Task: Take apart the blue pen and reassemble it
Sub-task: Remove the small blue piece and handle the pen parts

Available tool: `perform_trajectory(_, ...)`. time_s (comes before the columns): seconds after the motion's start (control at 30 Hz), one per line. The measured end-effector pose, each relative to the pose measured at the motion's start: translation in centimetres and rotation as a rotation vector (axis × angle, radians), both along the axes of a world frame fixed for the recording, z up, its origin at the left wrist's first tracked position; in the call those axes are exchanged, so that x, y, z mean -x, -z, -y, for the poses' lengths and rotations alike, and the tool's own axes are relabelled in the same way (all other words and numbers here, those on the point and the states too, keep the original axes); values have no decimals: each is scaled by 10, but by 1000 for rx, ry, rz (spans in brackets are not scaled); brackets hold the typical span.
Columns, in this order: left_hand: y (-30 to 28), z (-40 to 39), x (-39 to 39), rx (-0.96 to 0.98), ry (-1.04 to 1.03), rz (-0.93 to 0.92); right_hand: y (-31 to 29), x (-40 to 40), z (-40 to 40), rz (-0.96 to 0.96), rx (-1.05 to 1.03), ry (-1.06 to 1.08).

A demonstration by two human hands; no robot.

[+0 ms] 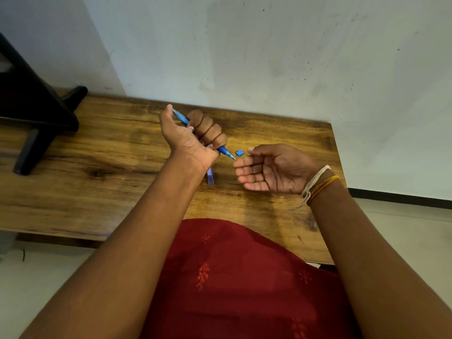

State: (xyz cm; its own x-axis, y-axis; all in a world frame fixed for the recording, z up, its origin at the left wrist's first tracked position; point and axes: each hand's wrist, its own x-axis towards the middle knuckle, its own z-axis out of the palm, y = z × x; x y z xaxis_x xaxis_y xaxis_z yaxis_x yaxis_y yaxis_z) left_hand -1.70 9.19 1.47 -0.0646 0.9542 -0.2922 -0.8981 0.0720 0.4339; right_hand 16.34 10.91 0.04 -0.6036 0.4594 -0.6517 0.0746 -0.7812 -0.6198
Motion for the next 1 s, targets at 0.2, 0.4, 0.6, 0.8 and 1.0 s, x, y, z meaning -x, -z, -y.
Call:
perform_trajectory(0.2, 3, 0, 2, -1, -1, -10, 1, 1, 0, -86, 14, -8)
perform_trajectory(0.4, 2, 0, 2, 8, -4, -22, 2, 1, -1, -92, 14, 5)
perform_trajectory(0.6, 2, -1, 0, -1, -5, -39, 2, 0, -1, -79, 10, 14)
perform_trajectory(0.8, 3, -2, 1, -21, -6, -44, 1, 0, 0, -79, 5, 15)
perform_trajectory(1.0, 8, -3, 2, -45, 17, -39, 0, 1, 1, -75, 5, 13)
